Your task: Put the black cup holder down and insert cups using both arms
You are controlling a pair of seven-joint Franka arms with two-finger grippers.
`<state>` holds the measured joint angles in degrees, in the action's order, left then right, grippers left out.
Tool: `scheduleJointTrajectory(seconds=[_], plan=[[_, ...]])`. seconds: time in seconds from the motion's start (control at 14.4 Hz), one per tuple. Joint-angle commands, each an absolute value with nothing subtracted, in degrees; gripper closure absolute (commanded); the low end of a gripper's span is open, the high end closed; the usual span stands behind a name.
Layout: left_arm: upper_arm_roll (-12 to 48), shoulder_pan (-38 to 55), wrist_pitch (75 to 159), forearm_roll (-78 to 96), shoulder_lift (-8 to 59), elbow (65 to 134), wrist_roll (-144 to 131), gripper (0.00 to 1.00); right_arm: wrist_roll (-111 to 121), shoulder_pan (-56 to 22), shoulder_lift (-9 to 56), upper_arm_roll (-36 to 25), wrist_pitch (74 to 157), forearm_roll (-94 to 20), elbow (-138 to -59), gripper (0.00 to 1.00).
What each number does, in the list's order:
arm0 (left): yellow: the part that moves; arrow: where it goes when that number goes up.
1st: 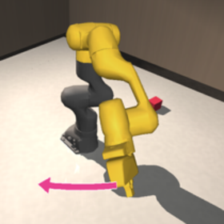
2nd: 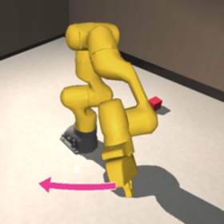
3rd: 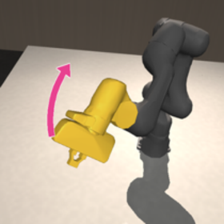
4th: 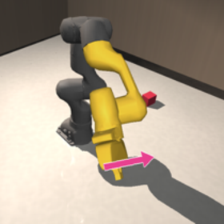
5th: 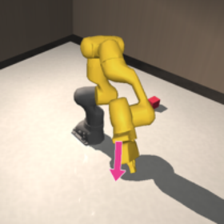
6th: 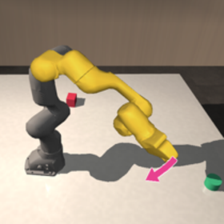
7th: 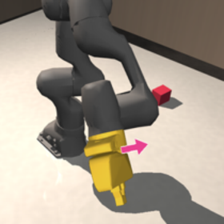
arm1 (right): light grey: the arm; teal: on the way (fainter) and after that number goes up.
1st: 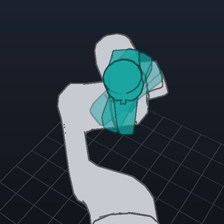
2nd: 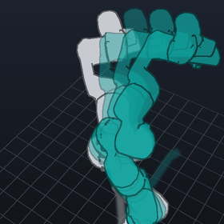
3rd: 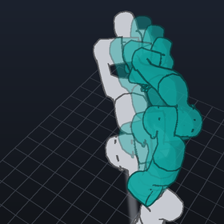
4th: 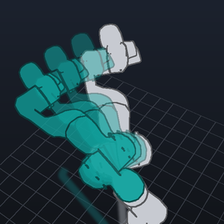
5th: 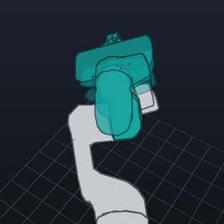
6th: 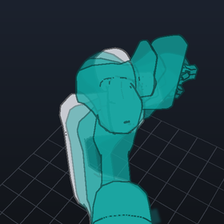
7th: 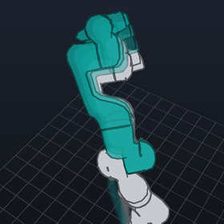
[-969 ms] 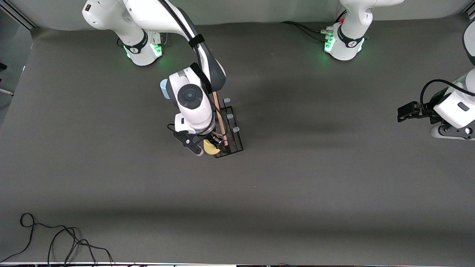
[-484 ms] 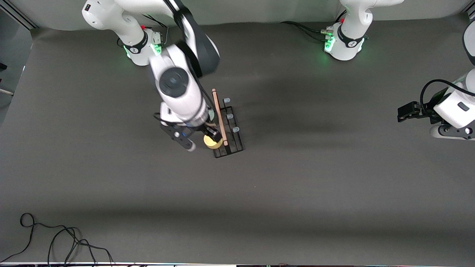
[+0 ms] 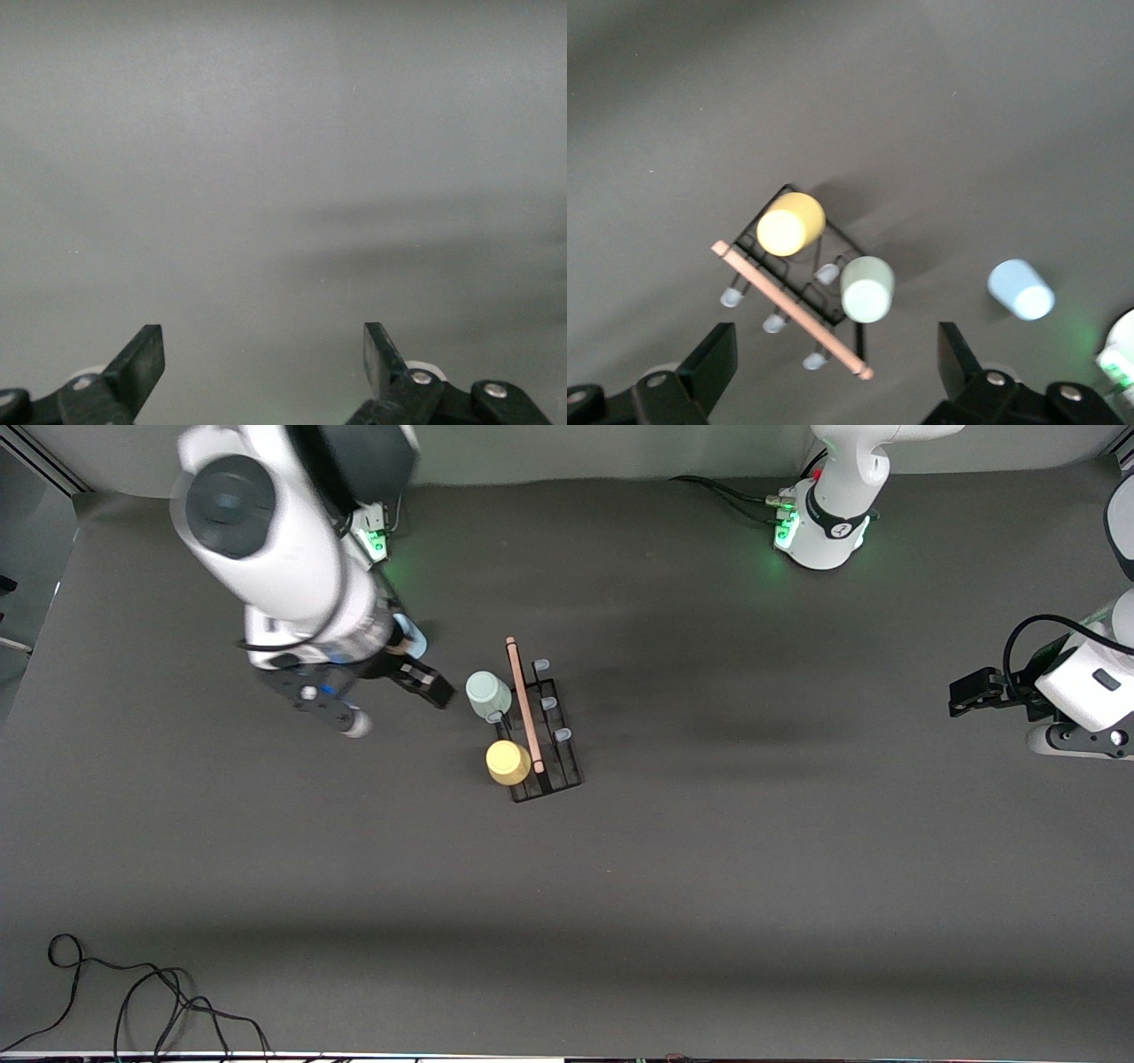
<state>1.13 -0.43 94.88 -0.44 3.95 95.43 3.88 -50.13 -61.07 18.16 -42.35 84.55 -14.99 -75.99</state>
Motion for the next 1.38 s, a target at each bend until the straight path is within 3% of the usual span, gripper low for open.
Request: scheduleJointTrajectory(seconds=[0.0,0.28,0.62,0.9,1.11,1.31], plan=[[1.2,-0.6,93.8,-1.1,4.2,94.5,4.7,0.0,-40.3,-61.3,12.2,-43.2,83.8,-9.5,-79.9,0.0],[1.2,-0.6,93.8,-1.1,4.2,94.5,4.7,0.0,-29.4,-53.9,4.8,-40.9,84.5,-5.0,-85.2,0.0],[1.2,-0.6,93.8,-1.1,4.2,94.5,4.7,0.0,-13.4,-28.4,2.1,-23.3,84.6,-2.5,-86.5,0.0],[1.2,-0.7,93.8,-1.1,4.2,94.5,4.7,0.0,-3.4,-12.3,1.8,-12.2,85.0,-2.4,-87.0,0.0],[1.2,-0.7,93.8,-1.1,4.2,94.5,4.7,0.0,-1.0,-9.1,-1.6,-10.1,89.3,-0.7,-93.1,0.0],[1.2,-0.8,93.8,-1.1,4.2,94.5,4.7,0.0,0.4,-9.1,-1.0,-10.5,89.0,-0.6,-92.7,0.0]])
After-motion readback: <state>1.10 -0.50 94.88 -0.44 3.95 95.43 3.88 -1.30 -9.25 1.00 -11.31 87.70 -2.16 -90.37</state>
